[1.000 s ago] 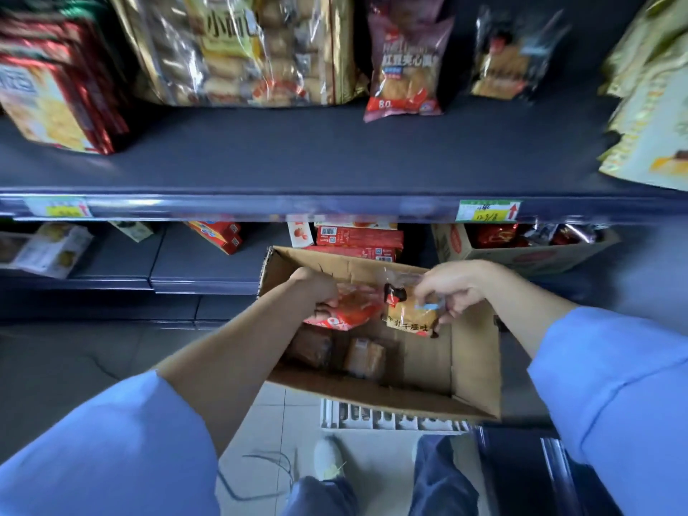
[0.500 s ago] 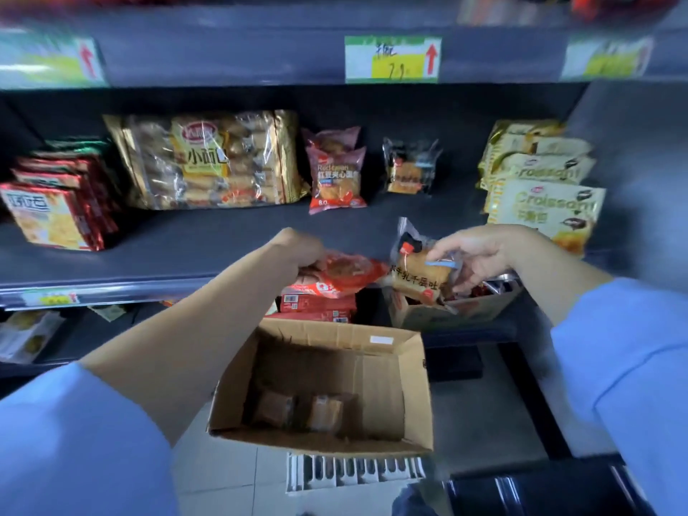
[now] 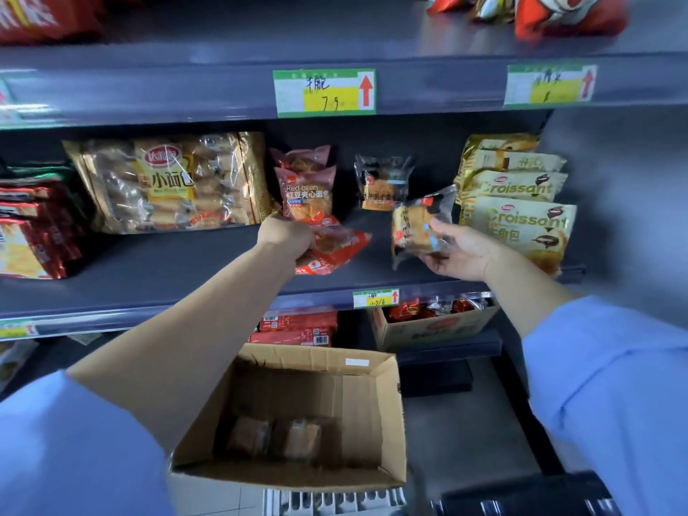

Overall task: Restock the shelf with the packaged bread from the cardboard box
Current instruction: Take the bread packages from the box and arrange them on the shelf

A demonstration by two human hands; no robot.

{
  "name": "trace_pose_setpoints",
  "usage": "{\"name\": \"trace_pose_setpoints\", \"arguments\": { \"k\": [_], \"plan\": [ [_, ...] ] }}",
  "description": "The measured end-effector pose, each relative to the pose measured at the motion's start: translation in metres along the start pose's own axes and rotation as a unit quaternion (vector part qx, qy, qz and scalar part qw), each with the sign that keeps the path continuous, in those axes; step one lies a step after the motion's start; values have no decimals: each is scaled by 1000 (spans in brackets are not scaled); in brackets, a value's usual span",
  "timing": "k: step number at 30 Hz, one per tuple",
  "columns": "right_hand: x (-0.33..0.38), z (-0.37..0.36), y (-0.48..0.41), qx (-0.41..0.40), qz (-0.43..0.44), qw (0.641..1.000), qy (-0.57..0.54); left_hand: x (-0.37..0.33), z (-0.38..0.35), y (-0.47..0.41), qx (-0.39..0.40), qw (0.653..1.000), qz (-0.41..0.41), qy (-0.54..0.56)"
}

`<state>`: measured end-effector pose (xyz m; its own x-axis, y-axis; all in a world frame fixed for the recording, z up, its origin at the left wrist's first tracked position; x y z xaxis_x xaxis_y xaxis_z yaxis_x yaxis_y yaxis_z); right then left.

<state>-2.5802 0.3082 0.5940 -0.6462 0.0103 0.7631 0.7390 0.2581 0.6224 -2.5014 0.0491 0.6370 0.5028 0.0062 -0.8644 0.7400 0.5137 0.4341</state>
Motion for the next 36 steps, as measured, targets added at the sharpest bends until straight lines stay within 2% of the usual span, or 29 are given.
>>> {"name": "trace_pose_setpoints", "arguments": {
  "k": [5,19,31,34,36],
  "plan": [
    [1,-2,-15,30,31,998,-56,1,-3,-4,-17,1000,8,10],
    [24,-3,-40,90,50,994,-23,1,-10,-16,-44,999,-3,5],
    [62,-4,-66,66,63,980,174,-1,-24,-18,-40,999,-16,12],
    [73,-4,-80,26,63,956,287,1,-23,-20,-48,999,-17,11],
    [81,-6,-90,-8,58,915,399,2,-22,-21,-49,999,-15,15]
  ]
}}
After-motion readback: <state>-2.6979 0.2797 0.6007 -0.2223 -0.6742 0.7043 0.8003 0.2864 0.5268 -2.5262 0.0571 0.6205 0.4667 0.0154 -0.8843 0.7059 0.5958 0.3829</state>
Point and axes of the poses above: each hand's wrist, its own y-axis away from the middle knuckle, its own z-axis out of the back of the hand, x = y × z, the point moved 4 cm from there along -y, towards the middle knuckle, and after that the axes turned 3 degrees about y, right-handed, at the moved point
